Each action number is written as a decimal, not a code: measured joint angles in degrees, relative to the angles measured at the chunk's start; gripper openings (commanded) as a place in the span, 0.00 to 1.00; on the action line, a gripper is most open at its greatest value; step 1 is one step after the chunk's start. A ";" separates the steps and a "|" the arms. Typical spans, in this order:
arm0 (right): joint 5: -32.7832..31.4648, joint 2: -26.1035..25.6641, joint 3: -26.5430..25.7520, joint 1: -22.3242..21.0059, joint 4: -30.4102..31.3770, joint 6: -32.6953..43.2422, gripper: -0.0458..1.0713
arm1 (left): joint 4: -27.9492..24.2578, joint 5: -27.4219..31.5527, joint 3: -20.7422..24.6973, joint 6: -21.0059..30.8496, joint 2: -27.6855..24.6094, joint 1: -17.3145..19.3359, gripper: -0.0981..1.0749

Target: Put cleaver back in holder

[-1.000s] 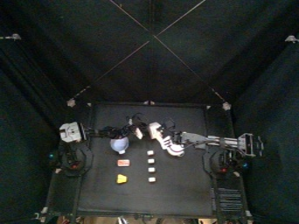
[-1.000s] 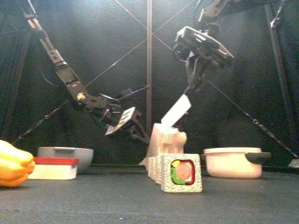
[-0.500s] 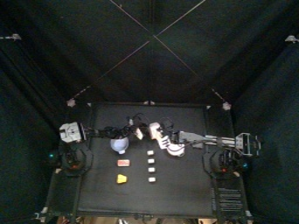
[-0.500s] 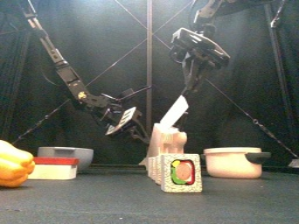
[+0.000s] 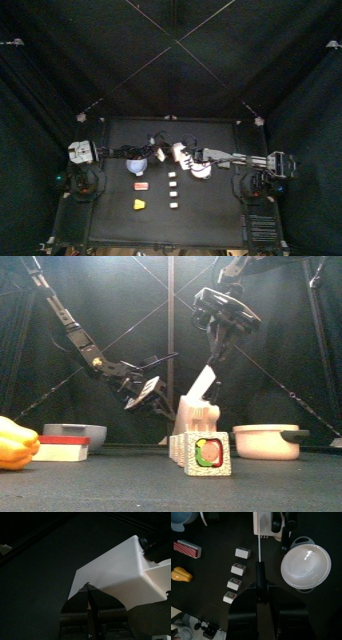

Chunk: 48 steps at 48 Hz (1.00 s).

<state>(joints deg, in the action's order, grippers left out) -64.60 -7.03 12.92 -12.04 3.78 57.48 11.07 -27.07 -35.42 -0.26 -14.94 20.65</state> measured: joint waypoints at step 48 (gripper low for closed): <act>-1.32 7.21 -6.33 -3.69 -0.79 -1.23 0.41 | 0.00 -0.09 0.00 0.00 0.00 -0.18 0.38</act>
<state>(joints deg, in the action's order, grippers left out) -65.92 0.18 6.59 -15.73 2.99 56.25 11.07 -27.16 -35.42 -0.26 -14.94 20.48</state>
